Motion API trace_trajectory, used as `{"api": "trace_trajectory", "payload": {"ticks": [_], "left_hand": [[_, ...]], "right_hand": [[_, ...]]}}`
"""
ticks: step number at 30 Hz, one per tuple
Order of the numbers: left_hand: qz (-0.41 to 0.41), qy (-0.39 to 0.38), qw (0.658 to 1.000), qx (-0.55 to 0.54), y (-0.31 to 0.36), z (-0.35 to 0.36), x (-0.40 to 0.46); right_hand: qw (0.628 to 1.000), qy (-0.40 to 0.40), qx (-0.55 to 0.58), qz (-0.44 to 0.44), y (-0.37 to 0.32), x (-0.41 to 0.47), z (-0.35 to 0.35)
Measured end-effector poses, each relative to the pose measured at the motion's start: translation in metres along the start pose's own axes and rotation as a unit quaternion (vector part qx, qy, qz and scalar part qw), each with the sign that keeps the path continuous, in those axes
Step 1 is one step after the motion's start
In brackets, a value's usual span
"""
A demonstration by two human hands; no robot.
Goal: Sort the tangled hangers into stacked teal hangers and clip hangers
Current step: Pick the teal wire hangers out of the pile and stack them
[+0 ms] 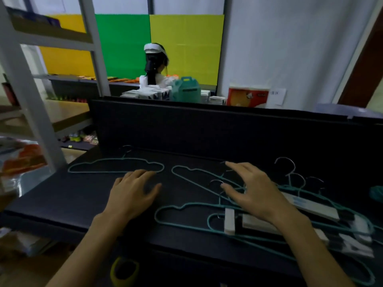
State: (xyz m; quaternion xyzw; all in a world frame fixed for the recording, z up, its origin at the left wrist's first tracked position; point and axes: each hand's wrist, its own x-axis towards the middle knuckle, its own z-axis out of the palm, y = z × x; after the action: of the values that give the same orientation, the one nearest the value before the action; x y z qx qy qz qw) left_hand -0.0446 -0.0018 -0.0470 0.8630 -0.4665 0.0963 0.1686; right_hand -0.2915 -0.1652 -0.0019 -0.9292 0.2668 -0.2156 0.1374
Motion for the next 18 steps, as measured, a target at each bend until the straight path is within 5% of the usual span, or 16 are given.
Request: {"api": "trace_trajectory", "payload": {"ticks": [18], "left_hand": [[0.018, -0.121, 0.992, 0.021, -0.146, 0.007, 0.095]], "right_hand": [[0.999, -0.004, -0.029, 0.031, -0.08, 0.085, 0.065]]}}
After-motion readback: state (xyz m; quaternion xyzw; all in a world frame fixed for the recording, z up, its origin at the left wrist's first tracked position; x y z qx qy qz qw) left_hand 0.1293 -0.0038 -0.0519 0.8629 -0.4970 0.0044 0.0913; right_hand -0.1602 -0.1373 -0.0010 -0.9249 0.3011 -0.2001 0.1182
